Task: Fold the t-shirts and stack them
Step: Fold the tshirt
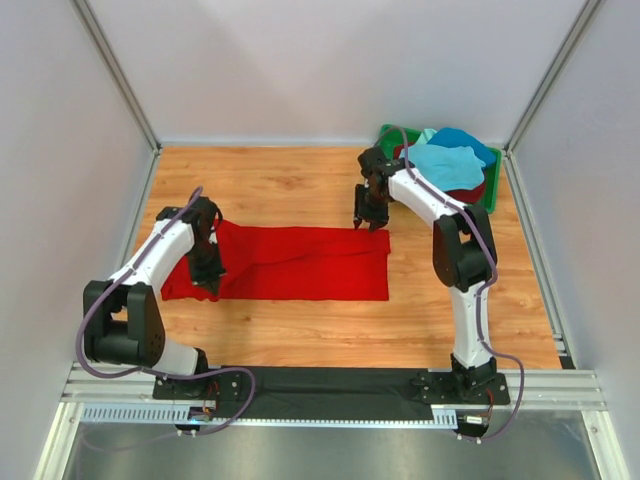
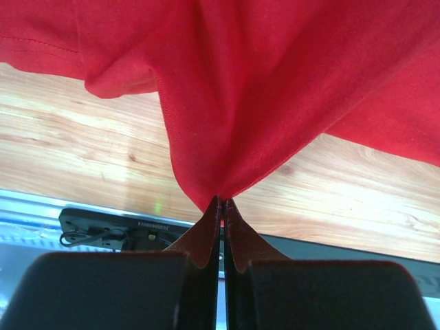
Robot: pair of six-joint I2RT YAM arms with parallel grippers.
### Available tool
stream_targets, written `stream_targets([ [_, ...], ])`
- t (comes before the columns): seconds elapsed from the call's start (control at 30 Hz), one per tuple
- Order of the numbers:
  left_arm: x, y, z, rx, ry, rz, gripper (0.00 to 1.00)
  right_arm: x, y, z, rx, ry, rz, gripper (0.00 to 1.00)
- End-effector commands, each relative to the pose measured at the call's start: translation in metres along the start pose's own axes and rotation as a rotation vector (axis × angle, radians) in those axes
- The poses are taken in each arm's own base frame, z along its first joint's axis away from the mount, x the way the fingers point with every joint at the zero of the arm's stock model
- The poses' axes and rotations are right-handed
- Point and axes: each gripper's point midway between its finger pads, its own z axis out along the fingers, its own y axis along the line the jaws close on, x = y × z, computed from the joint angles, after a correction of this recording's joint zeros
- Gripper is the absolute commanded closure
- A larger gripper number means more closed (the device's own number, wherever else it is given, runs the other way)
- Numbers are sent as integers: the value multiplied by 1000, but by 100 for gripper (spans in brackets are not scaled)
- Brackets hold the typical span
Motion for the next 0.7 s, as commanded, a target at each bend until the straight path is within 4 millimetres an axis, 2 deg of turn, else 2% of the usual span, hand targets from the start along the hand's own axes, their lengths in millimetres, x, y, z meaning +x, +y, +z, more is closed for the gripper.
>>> stream_targets([
  [0.0,-8,3,-8,-26,-37,2,99,0,-8,13,28,14,25,56],
  [0.03,-11,2,-10,-23,-44,3,97,1,-8,16,29,20,33,57],
  [0.1,-15,-1,-15,-14,-51,8,86,2,-7,20,25,26,41,59],
  [0.17,-18,-2,-24,-2,-90,5,75,5,-8,25,30,41,43,61],
  [0.23,-30,-7,-38,33,-167,9,67,7,-10,27,37,50,47,63],
  [0.3,-44,-14,-60,84,-267,14,65,11,-13,31,53,67,49,66],
  [0.4,-59,-22,-79,125,-340,20,66,15,-15,27,60,72,41,71],
  [0.47,-64,-30,-79,157,-341,30,67,18,-20,23,73,69,41,72],
  [0.67,-78,-50,-65,194,-292,46,71,40,-9,-4,18,108,28,73],
])
